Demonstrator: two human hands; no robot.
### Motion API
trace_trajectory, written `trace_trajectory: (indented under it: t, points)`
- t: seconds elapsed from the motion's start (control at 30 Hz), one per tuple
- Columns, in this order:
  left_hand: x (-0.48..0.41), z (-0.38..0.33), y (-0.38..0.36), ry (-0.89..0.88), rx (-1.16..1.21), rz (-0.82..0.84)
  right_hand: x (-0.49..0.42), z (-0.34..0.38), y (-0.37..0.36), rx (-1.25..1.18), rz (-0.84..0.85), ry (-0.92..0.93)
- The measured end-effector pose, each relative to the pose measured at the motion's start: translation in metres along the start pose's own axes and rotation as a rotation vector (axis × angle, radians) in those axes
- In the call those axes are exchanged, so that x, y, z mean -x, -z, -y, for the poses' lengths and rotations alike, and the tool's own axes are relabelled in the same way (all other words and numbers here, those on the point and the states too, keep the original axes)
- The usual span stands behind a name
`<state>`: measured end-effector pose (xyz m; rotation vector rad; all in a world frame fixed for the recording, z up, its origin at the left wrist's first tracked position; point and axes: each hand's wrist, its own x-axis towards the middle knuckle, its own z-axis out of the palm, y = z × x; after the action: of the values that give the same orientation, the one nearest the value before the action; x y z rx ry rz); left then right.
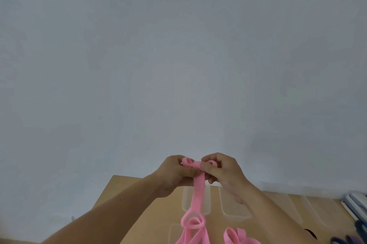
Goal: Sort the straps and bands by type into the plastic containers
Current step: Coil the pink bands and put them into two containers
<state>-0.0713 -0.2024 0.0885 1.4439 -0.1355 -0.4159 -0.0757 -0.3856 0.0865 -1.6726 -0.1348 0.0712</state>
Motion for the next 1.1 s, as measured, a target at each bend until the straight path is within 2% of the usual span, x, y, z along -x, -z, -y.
trace_trajectory:
  t: [0.2, 0.3, 0.63, 0.77, 0.93, 1.03, 1.1]
  points:
    - [0.003, -0.004, -0.001, 0.002, -0.199, 0.062, 0.001, 0.002, 0.0, 0.054, -0.044, 0.069]
    - [0.004, -0.006, -0.003, -0.001, -0.14, 0.104, 0.002, 0.002, -0.002, 0.118, -0.043, 0.122]
    - [0.005, -0.004, -0.009, 0.007, -0.023, 0.063, 0.002, -0.004, -0.004, 0.249, -0.079, 0.232]
    - [0.005, -0.005, -0.008, 0.018, 0.018, 0.102, 0.006, -0.006, -0.004, 0.3, -0.104, 0.272]
    - [0.002, -0.005, -0.009, 0.041, 0.073, 0.039, 0.005, -0.007, 0.001, 0.267, -0.055, 0.208]
    - [0.002, -0.007, -0.008, 0.029, 0.088, 0.038, 0.005, -0.006, 0.006, 0.141, -0.001, 0.148]
    - [0.001, -0.006, -0.006, 0.016, 0.112, 0.021, 0.005, -0.004, 0.006, 0.086, -0.022, 0.108]
